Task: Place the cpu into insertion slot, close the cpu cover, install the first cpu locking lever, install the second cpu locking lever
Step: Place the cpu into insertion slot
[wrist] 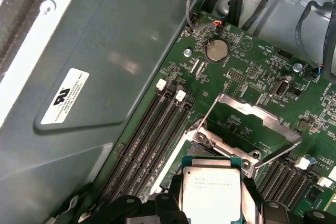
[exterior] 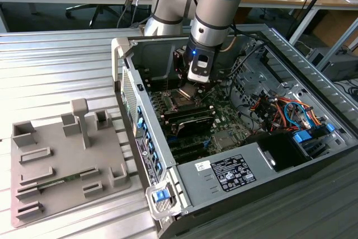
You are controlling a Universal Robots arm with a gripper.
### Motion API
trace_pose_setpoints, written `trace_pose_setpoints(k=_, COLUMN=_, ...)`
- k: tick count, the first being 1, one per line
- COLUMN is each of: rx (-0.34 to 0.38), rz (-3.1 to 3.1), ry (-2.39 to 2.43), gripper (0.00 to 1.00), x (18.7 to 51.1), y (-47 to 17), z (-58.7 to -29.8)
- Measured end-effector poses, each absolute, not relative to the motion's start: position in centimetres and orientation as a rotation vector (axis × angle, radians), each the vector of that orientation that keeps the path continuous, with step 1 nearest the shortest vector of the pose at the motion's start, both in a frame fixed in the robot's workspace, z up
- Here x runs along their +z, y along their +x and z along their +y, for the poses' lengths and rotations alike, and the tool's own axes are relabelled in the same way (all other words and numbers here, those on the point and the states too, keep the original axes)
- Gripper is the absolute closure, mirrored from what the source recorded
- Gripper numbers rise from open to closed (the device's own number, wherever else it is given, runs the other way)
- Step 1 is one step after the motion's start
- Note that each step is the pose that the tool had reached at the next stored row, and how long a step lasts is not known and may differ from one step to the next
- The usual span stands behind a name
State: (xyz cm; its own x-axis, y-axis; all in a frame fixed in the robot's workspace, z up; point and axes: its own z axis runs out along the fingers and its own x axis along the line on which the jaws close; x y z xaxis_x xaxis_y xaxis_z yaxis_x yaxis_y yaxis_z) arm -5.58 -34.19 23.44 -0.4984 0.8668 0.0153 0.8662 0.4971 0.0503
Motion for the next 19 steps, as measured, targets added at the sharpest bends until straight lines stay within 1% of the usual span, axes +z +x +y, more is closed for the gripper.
trace_pose_setpoints(k=19, rx=0.08, rz=2.675, ry=1.62, gripper=0.47, x=23.4, y=-5.58, z=-34.19)
